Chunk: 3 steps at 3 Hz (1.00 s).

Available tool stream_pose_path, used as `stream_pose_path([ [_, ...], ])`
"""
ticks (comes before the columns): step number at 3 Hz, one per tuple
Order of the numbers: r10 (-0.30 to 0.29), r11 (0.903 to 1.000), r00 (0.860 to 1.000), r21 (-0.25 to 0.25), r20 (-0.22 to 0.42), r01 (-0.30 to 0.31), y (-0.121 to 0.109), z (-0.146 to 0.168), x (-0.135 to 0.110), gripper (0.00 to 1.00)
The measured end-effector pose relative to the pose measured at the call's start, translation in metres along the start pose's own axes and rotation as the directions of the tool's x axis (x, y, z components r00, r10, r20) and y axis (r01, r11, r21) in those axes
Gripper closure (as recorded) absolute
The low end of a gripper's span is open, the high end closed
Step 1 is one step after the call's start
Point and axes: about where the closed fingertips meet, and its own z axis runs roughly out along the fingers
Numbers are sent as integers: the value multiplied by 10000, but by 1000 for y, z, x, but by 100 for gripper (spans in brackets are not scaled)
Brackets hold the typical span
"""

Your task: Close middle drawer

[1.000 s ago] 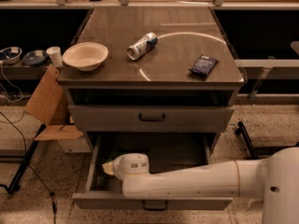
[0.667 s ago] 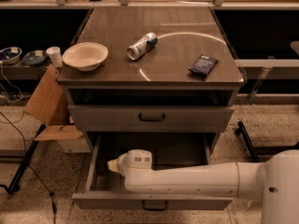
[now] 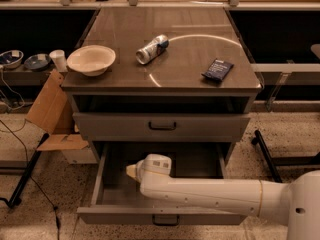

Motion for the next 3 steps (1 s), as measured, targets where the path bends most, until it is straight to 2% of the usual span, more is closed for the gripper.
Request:
stream_pose_path([
  [2,524,9975,9986,474,34,-525,-23,-7,-1,0],
  [3,524,9975,9986,474,34,-525,-23,-7,-1,0],
])
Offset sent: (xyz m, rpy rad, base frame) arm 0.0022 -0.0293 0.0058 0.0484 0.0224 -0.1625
